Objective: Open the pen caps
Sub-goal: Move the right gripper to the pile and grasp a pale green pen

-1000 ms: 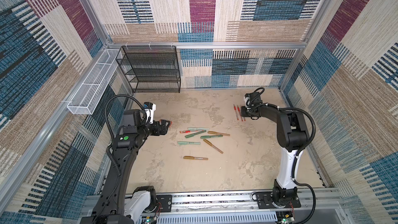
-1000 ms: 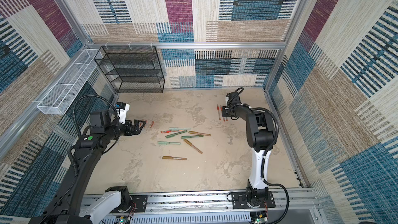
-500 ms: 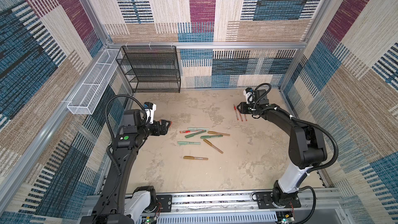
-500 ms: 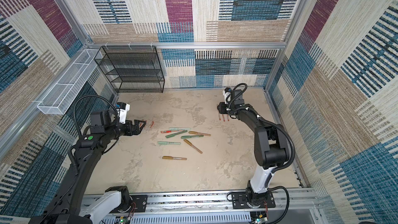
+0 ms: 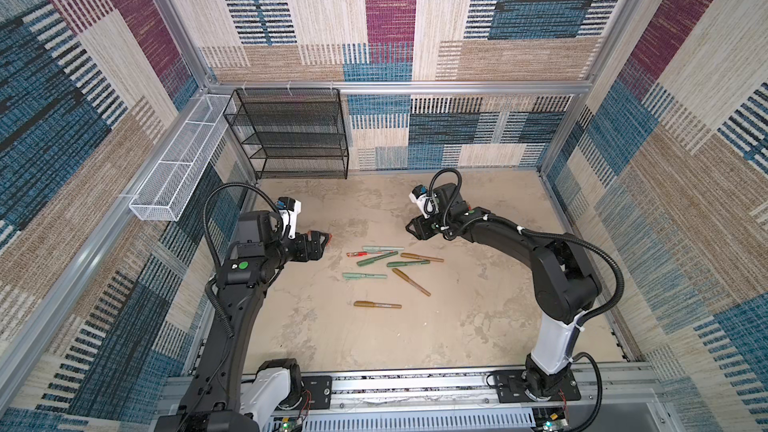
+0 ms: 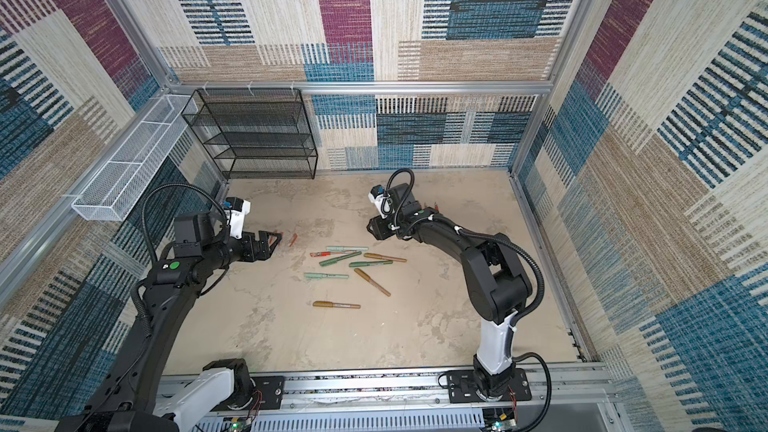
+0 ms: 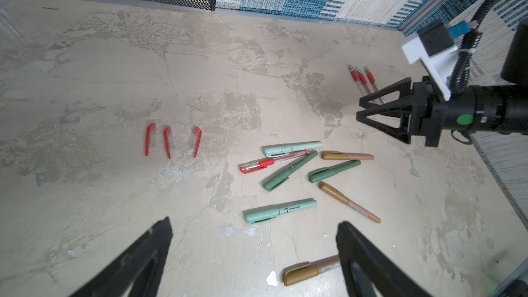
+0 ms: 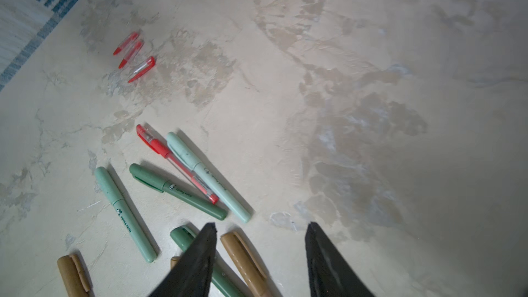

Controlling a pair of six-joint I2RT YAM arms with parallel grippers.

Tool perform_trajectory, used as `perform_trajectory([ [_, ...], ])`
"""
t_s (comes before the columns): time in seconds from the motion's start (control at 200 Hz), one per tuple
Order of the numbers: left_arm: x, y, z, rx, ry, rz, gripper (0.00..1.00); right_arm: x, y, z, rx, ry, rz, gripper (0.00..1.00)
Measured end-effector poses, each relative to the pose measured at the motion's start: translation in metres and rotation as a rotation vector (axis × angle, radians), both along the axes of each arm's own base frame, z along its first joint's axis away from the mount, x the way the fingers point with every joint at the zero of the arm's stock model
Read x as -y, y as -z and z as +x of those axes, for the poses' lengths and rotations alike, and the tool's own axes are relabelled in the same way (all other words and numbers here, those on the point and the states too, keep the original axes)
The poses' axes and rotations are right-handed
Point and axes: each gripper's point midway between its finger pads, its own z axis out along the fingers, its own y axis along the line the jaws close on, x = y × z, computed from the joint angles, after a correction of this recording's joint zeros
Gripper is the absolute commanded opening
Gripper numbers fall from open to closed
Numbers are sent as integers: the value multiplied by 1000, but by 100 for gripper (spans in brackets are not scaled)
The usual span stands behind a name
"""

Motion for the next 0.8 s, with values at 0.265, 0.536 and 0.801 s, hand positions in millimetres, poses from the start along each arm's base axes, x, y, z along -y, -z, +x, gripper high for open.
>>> perform_trajectory([
  [0.265, 0, 0, 0, -1, 1, 0, 94, -36, 37, -5, -11, -117, -127, 48],
  [0.536, 0, 0, 1, -2, 0, 0, 94, -52, 63, -7, -43, -166, -172, 45],
  [0.801, 0, 0, 1, -3, 0, 0, 94, -55, 78, -9, -75, -182, -190, 39],
])
